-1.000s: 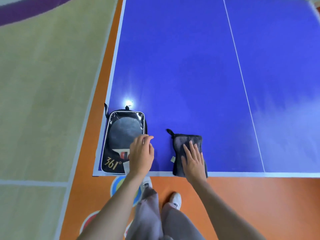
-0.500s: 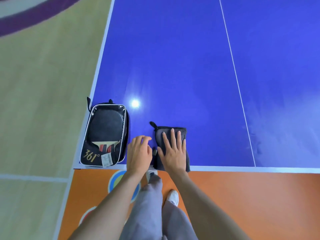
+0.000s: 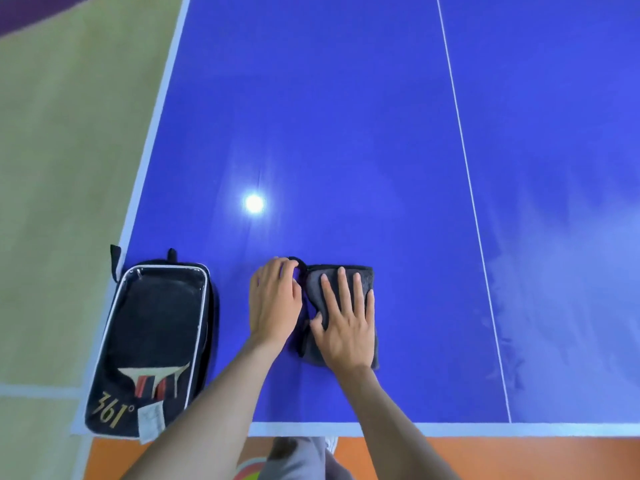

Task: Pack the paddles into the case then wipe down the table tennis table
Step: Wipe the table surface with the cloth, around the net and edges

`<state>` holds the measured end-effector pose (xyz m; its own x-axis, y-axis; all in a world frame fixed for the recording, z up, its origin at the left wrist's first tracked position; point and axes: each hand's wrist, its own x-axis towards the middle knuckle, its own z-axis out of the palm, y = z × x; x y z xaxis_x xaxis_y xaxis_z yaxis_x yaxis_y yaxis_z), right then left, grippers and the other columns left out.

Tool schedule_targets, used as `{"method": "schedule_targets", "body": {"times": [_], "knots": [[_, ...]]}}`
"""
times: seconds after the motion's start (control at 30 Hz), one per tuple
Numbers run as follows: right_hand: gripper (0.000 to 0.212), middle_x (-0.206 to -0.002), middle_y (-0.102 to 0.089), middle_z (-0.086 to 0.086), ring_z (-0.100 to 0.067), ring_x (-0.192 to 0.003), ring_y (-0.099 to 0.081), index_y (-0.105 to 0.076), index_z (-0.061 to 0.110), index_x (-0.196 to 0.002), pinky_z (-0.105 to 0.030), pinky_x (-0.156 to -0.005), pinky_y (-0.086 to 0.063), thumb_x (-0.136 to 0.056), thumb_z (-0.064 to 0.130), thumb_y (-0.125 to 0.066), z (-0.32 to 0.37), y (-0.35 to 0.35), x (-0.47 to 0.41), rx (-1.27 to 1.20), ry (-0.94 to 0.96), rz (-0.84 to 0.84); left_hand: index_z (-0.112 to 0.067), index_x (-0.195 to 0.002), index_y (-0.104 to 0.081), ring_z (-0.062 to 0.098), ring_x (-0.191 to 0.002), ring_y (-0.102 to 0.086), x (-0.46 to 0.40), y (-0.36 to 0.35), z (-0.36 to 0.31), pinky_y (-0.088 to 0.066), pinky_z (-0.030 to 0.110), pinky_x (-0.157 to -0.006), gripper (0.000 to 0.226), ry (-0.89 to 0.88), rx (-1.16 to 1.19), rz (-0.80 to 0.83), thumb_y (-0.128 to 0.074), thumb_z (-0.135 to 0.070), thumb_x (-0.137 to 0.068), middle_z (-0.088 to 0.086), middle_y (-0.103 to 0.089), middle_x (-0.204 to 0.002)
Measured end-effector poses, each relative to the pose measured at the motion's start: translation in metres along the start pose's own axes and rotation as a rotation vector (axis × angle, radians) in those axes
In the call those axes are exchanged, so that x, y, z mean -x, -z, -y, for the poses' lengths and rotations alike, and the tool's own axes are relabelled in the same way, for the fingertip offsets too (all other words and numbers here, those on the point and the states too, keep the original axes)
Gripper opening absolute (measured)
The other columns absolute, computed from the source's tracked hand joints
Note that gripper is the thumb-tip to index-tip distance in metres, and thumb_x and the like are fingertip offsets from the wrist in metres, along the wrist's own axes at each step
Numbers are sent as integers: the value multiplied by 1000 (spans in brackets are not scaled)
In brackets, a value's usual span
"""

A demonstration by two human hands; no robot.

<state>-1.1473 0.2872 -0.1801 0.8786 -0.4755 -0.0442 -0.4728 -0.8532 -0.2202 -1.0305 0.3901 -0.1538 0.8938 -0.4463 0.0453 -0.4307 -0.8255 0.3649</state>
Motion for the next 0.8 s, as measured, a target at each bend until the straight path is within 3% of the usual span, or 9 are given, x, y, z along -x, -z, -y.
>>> {"method": "schedule_targets", "body": {"times": [0.1, 0.23, 0.57, 0.8], "knots": [[73, -172, -26, -4, -31, -159, -22, -36, 31, -162, -56, -126, -23, -91, 42, -46, -12, 7, -50, -3, 27, -22, -13, -128, -61, 27, -137, -51, -45, -14, -2, -39, 50, -115, 32, 20, -106, 2, -57, -14, -96, 7, -59, -138], [71, -172, -25, -3, -31, -159, -22, -34, 32, -163, -54, -128, -20, -95, 47, -44, -23, 9, -126, -14, -2, -54, -13, -133, -59, 27, -143, -46, -95, -29, -10, -34, 53, -118, 34, -4, -173, 0, -53, -19, -100, 8, -54, -146], [63, -172, -25, -1, -29, -159, -22, -35, 35, -162, -49, -129, -17, -102, 51, -42, -64, 18, -332, -17, 19, -128, -21, -132, -63, 23, -115, -60, -171, -27, -47, -45, 46, -99, 34, 93, -163, -50, -60, -24, -98, 2, -62, -134], [62, -173, -22, 0, -26, -160, -16, -33, 36, -163, -48, -130, -14, -103, 54, -33, -78, 32, -447, 16, 119, -80, -20, -130, -63, 25, -113, -61, -175, -38, -58, -42, 53, -105, 36, 143, -218, -7, -51, -31, -98, 3, -61, -132]]}}
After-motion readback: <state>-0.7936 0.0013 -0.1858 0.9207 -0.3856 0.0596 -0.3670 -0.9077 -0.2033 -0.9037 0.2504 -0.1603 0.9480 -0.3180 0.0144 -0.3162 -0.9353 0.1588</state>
